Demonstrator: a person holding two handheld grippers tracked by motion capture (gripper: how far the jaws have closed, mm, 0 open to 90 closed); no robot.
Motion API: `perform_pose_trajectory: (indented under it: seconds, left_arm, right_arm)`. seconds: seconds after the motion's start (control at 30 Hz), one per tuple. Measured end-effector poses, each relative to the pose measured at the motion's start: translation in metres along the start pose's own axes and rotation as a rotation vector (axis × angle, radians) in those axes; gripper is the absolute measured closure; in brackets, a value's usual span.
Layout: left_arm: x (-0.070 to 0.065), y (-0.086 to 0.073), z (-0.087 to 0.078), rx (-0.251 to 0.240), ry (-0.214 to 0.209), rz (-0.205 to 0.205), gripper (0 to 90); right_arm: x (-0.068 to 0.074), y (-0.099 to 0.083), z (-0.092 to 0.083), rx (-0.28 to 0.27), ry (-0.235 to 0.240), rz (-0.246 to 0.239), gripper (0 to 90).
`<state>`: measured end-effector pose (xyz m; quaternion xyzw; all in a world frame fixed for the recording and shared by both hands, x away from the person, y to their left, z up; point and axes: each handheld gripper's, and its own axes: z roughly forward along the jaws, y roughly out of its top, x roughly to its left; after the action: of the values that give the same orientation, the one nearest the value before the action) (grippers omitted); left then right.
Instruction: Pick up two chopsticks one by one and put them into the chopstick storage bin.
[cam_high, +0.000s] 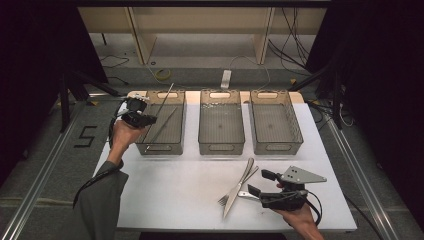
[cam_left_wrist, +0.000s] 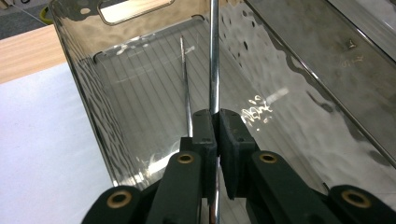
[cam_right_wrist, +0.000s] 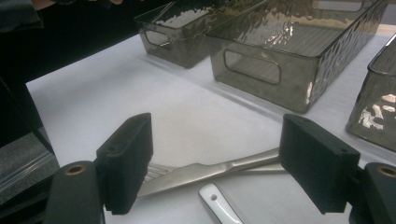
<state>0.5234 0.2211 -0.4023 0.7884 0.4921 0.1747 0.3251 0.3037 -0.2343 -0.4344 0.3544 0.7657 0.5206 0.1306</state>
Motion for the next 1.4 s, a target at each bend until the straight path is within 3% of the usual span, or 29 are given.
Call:
perform_pose_trajectory:
  seconds: [0.43, 1.4]
  left_arm:
    - [-0.001, -0.002, 0.003, -0.008, -0.007, -0.006, 84.7]
    - [0.000, -0.009, 0.015, 0.050, 0.010, -0.019, 84.2]
  right_arm:
    - [0.000, 0.000, 0.000, 0.002, 0.000, -0.001, 27.1]
    - [0.000, 0.000, 0.000, 0.000, 0.001, -0.002, 27.0]
